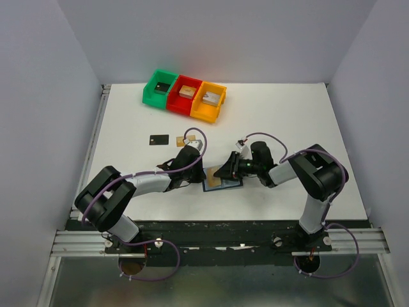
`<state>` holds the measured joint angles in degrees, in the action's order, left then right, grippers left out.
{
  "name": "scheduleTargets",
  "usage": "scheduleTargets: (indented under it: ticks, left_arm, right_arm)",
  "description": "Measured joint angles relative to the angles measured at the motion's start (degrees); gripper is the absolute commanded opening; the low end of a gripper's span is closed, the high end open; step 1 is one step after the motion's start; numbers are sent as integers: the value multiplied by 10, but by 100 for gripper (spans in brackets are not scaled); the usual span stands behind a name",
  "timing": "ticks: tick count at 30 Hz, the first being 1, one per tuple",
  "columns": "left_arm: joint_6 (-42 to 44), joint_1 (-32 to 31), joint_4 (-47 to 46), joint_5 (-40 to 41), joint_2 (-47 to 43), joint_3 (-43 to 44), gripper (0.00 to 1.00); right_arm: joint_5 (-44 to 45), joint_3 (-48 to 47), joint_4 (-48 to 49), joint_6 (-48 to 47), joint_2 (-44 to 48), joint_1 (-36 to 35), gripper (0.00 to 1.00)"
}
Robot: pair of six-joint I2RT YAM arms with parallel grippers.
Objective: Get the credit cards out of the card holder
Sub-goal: Remove the credit card from the card holder.
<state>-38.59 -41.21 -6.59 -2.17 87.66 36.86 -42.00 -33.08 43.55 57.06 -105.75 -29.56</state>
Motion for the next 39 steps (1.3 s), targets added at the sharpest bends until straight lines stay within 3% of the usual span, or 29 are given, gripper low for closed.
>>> scheduleTargets:
  ticks: [20, 29, 39]
  left_arm:
    - [-5, 0, -28, -11, 6, -7, 8]
    - [-14, 0, -35, -13, 7, -11, 0]
    - [-18, 0, -36, -13, 7, -11, 0]
  right_arm:
    - [-35, -16, -17, -12, -12, 0, 39]
    - [-28, -25, -108, -60, 34, -1, 37]
    - [-14, -32, -164, -87, 56, -1, 36]
